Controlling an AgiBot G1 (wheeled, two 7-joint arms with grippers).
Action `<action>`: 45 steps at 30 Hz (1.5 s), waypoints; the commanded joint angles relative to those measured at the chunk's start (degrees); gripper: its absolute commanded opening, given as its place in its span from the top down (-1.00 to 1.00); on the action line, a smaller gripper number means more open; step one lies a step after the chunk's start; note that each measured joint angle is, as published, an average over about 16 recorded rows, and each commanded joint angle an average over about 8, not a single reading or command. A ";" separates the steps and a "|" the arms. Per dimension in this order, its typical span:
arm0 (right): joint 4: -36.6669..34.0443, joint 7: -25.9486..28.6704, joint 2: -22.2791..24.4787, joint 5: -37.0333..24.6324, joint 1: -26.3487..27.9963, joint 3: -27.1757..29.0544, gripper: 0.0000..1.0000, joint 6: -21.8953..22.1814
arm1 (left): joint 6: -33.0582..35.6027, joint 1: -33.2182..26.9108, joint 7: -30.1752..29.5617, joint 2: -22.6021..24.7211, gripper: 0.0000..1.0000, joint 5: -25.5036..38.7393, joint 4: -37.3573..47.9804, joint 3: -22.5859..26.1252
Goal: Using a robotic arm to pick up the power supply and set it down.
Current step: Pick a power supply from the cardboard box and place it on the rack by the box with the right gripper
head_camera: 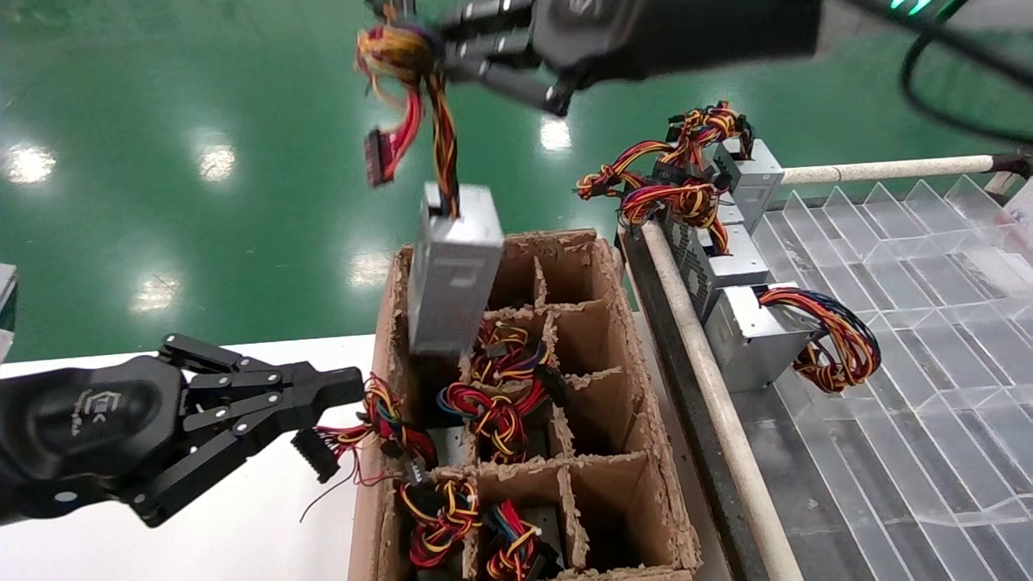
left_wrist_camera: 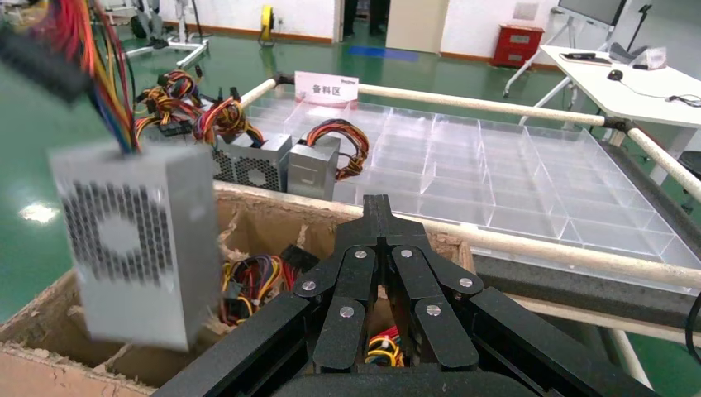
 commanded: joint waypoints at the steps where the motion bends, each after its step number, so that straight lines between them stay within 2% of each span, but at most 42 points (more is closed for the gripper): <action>1: 0.08 -2.80 0.63 0.50 1.39 0.56 1.00 -0.88 | 0.00 0.00 0.00 0.00 1.00 0.00 0.00 0.00; 10: 2.09 -8.46 1.62 -6.09 12.16 -2.89 1.00 -2.84 | 0.00 0.00 0.00 0.00 1.00 0.00 0.00 0.00; 16: 6.54 -8.59 3.34 -11.88 18.88 -5.90 1.00 -2.07 | 0.00 0.00 0.00 0.00 1.00 0.00 0.00 0.00; 29: 22.53 0.63 11.53 -22.55 26.14 -10.30 1.00 1.87 | 0.00 0.00 0.00 0.00 1.00 0.00 0.00 0.00; 38: 34.26 7.96 18.65 -29.09 26.58 -12.18 1.00 5.46 | 0.00 0.00 0.00 0.00 1.00 0.00 0.00 0.00; 45: 36.75 10.76 22.35 -32.18 25.75 -13.17 1.00 6.65 | 0.00 0.00 0.00 0.00 1.00 0.00 0.00 0.00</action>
